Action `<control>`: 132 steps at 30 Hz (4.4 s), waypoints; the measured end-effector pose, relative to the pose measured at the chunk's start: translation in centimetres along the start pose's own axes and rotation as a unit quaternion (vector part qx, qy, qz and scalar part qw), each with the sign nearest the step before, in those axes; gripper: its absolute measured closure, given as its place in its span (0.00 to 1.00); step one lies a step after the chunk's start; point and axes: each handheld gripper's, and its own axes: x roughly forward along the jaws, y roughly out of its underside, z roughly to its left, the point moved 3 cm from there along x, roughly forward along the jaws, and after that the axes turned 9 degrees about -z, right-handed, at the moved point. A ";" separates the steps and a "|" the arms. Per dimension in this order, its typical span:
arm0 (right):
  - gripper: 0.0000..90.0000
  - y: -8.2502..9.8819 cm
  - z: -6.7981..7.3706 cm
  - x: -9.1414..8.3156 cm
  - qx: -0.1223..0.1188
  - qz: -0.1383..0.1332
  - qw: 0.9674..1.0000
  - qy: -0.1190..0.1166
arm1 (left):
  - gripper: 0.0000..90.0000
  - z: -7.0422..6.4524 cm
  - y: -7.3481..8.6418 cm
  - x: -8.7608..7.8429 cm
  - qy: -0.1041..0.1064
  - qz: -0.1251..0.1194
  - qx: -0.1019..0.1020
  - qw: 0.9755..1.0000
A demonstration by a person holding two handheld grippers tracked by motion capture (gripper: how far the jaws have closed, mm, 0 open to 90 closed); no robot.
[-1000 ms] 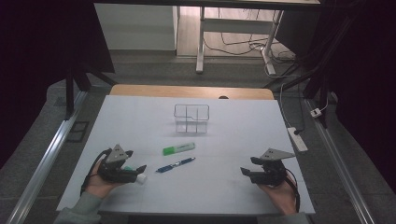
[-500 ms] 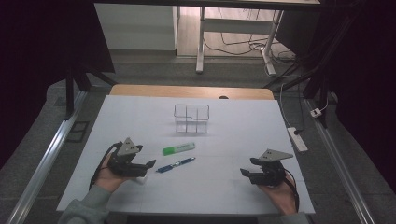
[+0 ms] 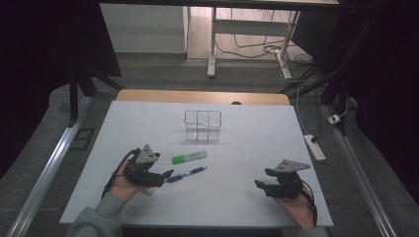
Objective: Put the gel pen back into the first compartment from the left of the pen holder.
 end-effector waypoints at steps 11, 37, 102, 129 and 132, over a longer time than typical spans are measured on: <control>0.43 -0.1 -0.1 0.7 0.009 -0.010 1.000 -0.011 | 0.28 -0.5 -0.5 2.4 0.004 0.020 0.009 1.000; 0.42 -1.4 0.6 2.6 -0.007 -0.011 0.999 -0.030 | 0.32 -1.6 -3.1 7.4 0.072 0.078 0.043 0.993; 0.41 -0.5 0.3 2.1 -0.006 0.009 1.000 -0.003 | 0.89 -3.1 -5.6 11.5 0.115 0.152 0.103 0.976; 0.40 -0.6 -0.3 1.5 -0.003 -0.006 1.000 0.012 | 0.89 -0.9 -8.9 6.6 0.100 0.006 0.055 0.993; 0.40 -0.5 -0.4 1.5 -0.001 -0.005 1.000 0.014 | 0.89 -0.7 -9.1 6.3 0.106 -0.008 0.043 0.993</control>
